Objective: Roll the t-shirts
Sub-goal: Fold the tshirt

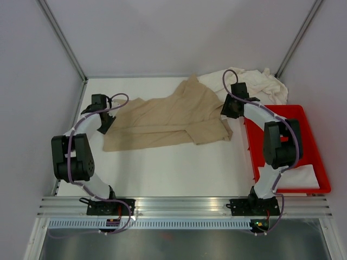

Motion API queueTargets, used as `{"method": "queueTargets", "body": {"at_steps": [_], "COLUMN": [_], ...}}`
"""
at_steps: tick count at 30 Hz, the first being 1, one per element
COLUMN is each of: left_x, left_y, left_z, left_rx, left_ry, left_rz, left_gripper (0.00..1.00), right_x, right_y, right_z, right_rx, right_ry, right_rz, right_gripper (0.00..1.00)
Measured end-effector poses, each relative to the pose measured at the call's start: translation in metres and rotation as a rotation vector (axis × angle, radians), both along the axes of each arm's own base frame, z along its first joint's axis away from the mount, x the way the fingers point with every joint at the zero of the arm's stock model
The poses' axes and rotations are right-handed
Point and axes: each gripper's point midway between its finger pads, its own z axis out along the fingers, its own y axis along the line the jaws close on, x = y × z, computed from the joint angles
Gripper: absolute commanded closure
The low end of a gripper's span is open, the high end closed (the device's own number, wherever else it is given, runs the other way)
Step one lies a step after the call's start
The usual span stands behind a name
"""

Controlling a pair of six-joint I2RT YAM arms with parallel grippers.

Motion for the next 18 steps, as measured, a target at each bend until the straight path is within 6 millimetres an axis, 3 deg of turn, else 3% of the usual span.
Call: {"method": "queueTargets", "body": {"at_steps": [3,8,11,14,18], "left_x": [-0.028,-0.076,-0.104,-0.125,-0.126], "left_y": [-0.006,-0.026,-0.041,-0.051,-0.053], "left_z": [0.012,0.015,-0.01,-0.034,-0.049], "left_rx": [-0.016,-0.073,-0.101,-0.111,-0.104], "left_ry": [-0.008,-0.002,0.079,0.158,0.185], "left_rz": [-0.013,-0.103,-0.189,-0.246,-0.28], "left_gripper": [0.49,0.44,0.38,0.37,0.37], "right_x": [-0.013,-0.053,-0.079,-0.108,-0.136], "right_y": [-0.01,-0.02,-0.023,-0.024,-0.023], "right_z": [0.022,0.047,0.036,0.01,-0.019], "right_rx": [-0.04,-0.059,-0.057,-0.052,-0.039], "right_ry": [-0.025,-0.063,-0.03,0.05,0.141], "right_rz": [-0.013,-0.016,-0.01,-0.006,0.002], "right_gripper": [0.59,0.82,0.79,0.69,0.65]}}
